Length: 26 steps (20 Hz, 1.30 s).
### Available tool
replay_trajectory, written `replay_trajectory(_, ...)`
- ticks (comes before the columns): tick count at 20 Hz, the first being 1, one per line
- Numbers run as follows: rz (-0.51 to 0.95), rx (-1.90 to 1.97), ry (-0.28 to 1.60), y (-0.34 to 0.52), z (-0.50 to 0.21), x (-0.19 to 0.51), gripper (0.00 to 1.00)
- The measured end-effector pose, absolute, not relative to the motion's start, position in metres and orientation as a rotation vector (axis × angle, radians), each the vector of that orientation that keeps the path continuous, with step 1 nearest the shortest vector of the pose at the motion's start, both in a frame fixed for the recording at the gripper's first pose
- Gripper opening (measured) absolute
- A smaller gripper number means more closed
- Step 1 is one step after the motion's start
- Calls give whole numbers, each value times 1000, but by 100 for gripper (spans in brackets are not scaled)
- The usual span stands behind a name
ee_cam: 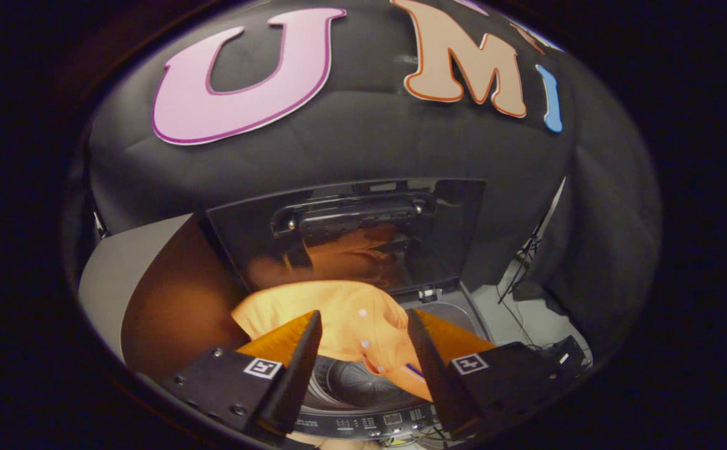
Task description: Put the clothes into the washing machine and then close the washing machine lid.
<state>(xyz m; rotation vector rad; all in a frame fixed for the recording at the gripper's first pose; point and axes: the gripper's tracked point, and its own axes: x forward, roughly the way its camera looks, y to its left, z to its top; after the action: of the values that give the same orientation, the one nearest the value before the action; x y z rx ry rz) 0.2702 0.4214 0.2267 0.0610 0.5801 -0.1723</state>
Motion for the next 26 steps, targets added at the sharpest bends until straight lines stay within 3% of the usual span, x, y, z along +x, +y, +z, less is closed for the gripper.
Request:
replay_trajectory(5,-204,33,536,371,205,264,86)
replay_trajectory(14,-169,-35,400,349,226,228,90)
replay_trajectory(26,-92,12,301,288,189,125,93)
